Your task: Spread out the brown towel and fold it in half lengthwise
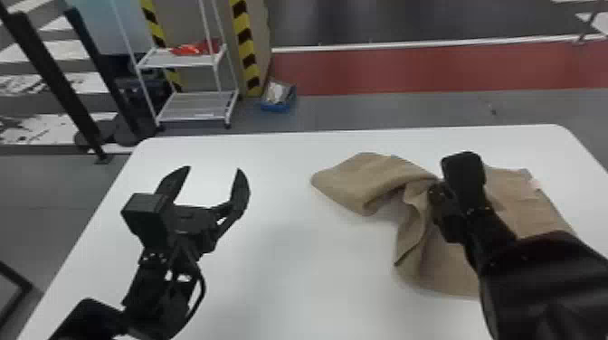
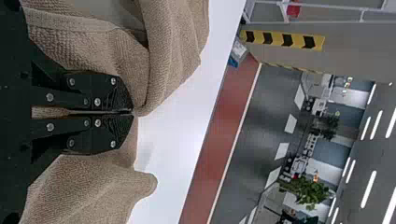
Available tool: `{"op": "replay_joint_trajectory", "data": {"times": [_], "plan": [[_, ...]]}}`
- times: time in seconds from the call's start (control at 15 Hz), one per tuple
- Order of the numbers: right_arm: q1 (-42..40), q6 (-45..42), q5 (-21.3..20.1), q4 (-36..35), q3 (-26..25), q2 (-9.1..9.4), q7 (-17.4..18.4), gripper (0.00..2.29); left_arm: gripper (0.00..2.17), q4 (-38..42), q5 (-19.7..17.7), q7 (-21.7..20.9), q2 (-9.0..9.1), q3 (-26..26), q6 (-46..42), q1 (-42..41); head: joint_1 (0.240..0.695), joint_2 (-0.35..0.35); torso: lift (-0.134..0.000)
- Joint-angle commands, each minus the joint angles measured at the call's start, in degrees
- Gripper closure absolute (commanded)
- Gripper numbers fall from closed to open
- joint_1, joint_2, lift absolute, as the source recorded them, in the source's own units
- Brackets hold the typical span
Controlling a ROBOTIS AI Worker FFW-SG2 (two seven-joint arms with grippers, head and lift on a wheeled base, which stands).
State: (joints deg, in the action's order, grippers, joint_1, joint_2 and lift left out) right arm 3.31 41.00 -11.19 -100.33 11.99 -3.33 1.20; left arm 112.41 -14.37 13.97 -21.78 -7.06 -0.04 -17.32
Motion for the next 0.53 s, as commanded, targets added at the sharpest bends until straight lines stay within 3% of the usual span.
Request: {"op": "replay_joint_trajectory", "data": {"times": [0.0,0.2,0.47], "plan": [[0.21,1.32,0.38,1.28,-2.32,-0.01,0.29,0.02,0.08,0.09,0.13,0.00,0.16,-0.06,0.00,0.00,0.695,0.088,-0.125],[-5.68,1.50,4.34,-6.90,-6.37,-0.45,-0.06,0.02,0.08,-0.09,0.13,0.00,0.16,0.29,0.00,-0.26,0.695,0.058,-0.125],[-9.11,2.55,5.13,-17.62,-4.61,-0.62,-0.94,0.10,0.08,-0.70,0.22,-0.26,0.42,-0.50,-0.17,0.18,0.695,0.044,-0.125]]}}
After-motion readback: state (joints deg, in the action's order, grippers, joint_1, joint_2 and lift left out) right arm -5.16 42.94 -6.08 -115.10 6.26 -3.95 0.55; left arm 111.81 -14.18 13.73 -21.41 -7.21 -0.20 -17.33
